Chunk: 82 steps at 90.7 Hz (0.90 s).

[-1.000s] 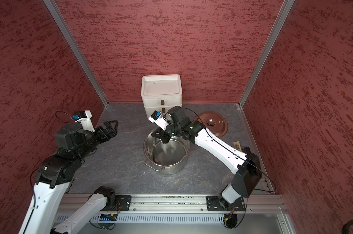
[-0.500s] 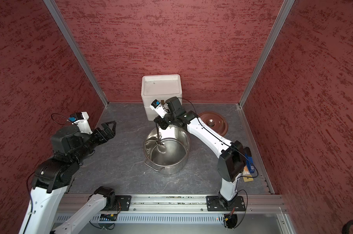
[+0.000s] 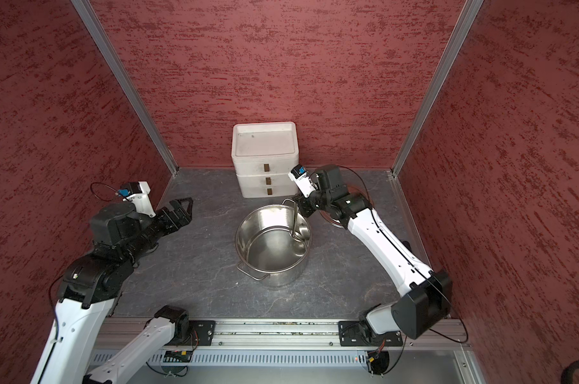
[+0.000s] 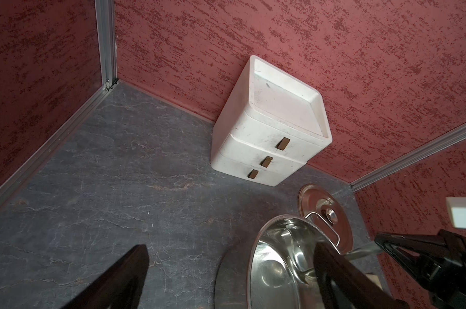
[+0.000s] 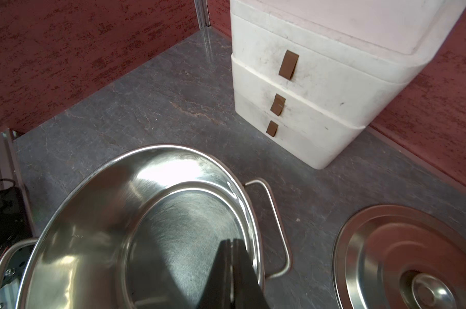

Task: Stir the soup with a spoon
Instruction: Stir the soup in the pan with a stick.

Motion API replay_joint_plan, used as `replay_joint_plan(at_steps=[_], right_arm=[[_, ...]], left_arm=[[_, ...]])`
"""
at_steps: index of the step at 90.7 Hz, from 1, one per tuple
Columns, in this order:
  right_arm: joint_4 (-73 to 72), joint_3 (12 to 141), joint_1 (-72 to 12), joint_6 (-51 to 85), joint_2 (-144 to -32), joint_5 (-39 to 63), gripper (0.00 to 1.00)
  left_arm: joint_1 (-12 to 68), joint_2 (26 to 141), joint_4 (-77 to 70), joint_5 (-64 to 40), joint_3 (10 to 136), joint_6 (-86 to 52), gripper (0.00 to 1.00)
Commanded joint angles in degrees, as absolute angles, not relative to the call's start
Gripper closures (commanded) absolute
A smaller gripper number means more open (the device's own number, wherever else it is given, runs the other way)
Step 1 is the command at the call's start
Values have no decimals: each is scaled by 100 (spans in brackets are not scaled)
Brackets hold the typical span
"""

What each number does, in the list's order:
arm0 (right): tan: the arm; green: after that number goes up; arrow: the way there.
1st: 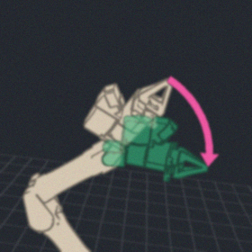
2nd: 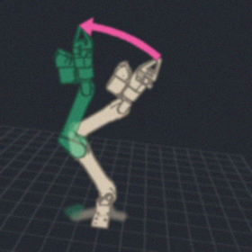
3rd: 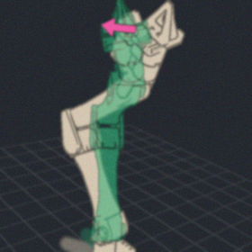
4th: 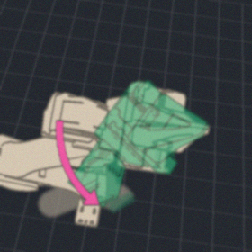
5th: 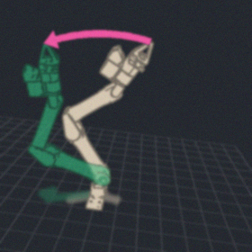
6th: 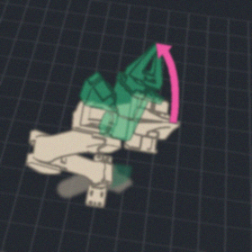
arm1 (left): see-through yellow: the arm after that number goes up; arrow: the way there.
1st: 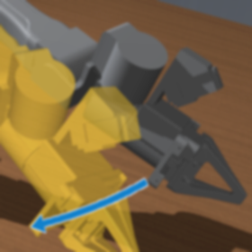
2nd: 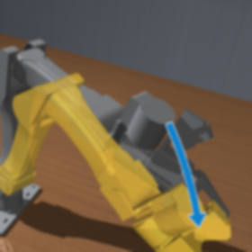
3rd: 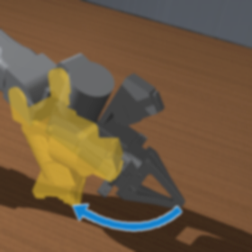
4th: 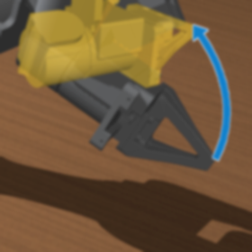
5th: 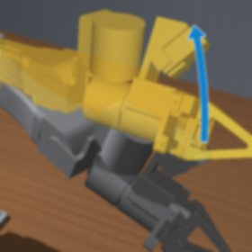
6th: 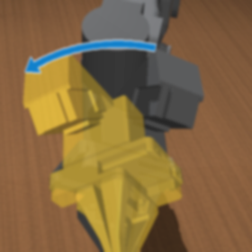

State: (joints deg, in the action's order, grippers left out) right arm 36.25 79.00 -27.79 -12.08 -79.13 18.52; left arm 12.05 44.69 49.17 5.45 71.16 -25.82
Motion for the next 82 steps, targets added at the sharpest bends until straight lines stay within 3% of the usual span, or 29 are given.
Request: replay_joint_plan(at_steps=[1, 16, 35, 58, 82], right_arm=[[4091, 7598, -2765, -1366, -7444, 2145, 100], [4015, 7184, -2930, -1013, -6993, 3108, 100], [3724, 7154, -3511, -711, -7049, 3522, 100], [3115, 7710, -4098, -574, -7825, 3535, 100], [2520, 8679, -4135, -621, -9135, 3014, 100]], left_arm=[[1172, 4463, 4714, 519, 7151, -2461, 0], [1169, 4495, 4611, 483, 7136, -2462, 0], [1170, 4474, 4638, 439, 7128, -2469, 0], [1176, 4386, 4697, 517, 7143, -2487, 0], [1174, 4347, 4711, 580, 7141, -2470, 0]])
